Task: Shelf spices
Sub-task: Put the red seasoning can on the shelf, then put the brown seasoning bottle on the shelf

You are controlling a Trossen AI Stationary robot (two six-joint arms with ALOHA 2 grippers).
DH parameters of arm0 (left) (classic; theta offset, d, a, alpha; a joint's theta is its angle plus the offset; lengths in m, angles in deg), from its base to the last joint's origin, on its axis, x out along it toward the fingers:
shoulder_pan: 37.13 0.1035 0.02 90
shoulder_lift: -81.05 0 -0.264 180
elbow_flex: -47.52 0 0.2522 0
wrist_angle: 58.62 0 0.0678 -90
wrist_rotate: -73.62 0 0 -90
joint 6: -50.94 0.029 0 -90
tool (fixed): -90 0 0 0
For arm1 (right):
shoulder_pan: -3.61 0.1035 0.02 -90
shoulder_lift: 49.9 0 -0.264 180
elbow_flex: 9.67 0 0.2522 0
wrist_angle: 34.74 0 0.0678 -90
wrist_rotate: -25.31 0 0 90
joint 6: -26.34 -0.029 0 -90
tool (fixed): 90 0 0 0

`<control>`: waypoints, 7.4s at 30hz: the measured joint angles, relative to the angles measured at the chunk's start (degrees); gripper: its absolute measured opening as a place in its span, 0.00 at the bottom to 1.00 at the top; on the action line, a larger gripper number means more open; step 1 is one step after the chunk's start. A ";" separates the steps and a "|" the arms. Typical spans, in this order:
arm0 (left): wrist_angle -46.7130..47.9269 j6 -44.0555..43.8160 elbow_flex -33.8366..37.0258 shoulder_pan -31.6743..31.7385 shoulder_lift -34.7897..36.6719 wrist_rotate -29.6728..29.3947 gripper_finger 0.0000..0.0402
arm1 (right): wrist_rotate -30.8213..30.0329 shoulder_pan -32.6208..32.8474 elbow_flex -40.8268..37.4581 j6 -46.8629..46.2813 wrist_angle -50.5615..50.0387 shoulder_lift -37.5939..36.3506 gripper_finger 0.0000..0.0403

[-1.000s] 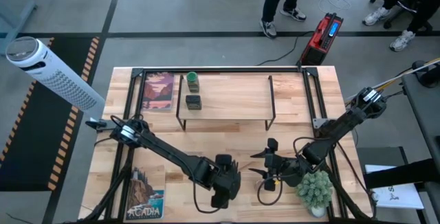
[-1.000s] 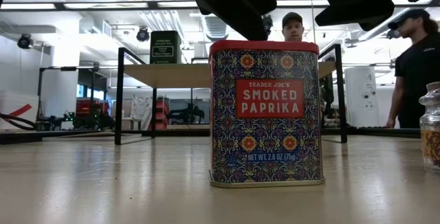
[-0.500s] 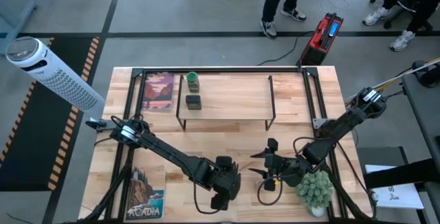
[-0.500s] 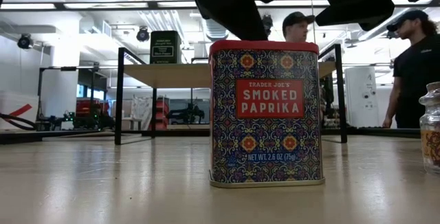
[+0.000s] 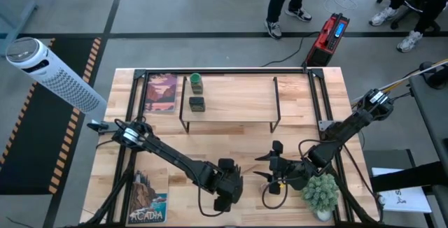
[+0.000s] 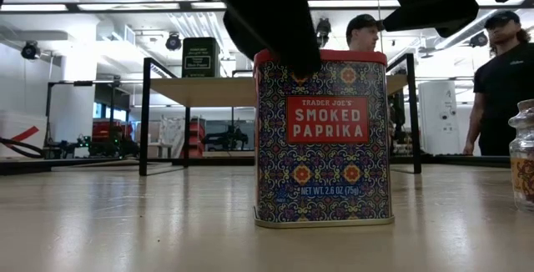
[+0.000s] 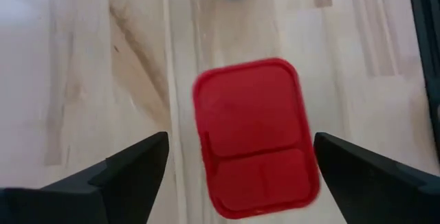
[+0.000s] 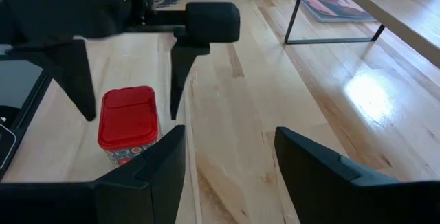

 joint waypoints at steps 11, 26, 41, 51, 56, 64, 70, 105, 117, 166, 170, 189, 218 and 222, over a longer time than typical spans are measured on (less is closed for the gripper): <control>-6.22 0.22 3.96 0.28 0.00 -0.20 0.87 | 0.00 0.00 0.00 0.00 0.00 -0.02 0.49; -18.56 2.57 11.55 0.55 0.02 -0.24 0.73 | 0.02 0.00 -0.02 0.00 -0.02 -0.04 0.49; -19.10 3.04 11.55 0.61 0.02 -0.23 0.50 | 0.02 0.00 -0.02 0.00 -0.02 -0.04 0.49; -12.71 4.79 7.66 0.74 0.02 0.18 0.53 | 0.02 0.00 -0.02 0.00 -0.04 -0.04 0.49; -7.57 6.89 3.09 0.94 0.02 0.18 0.52 | 0.02 0.01 -0.02 0.00 -0.02 -0.04 0.49; 0.73 8.93 -2.99 1.31 0.02 0.18 0.49 | 0.02 0.00 -0.02 0.00 -0.02 -0.04 0.49; 9.40 11.16 -8.26 1.83 0.02 -0.21 0.51 | 0.02 0.02 -0.02 0.02 -0.04 -0.04 0.49; 25.04 26.47 -23.72 27.92 17.81 -6.36 0.51 | 0.50 0.02 -0.02 0.14 -0.02 -0.02 0.49; 22.80 31.65 -17.12 39.41 17.18 3.22 0.51 | 0.51 0.02 -0.02 0.13 -0.05 -0.02 0.49; 12.46 32.81 -1.11 40.17 17.27 12.29 0.51 | 0.55 0.04 -0.02 -0.09 -0.94 0.00 0.49; 12.51 32.80 -1.11 40.17 17.27 12.29 0.51 | 0.55 0.04 -0.02 -0.09 -0.94 0.00 0.49; 12.96 32.68 -1.10 40.17 17.27 9.74 0.68 | 0.54 0.04 -0.02 -0.09 -0.94 0.00 0.49; 17.78 33.34 -24.57 26.25 17.62 8.79 0.71 | 8.89 1.23 -0.02 3.30 0.58 -0.21 0.49; 18.27 29.55 -24.89 19.11 17.62 8.80 0.70 | 14.14 2.69 1.83 4.55 1.03 -1.60 0.49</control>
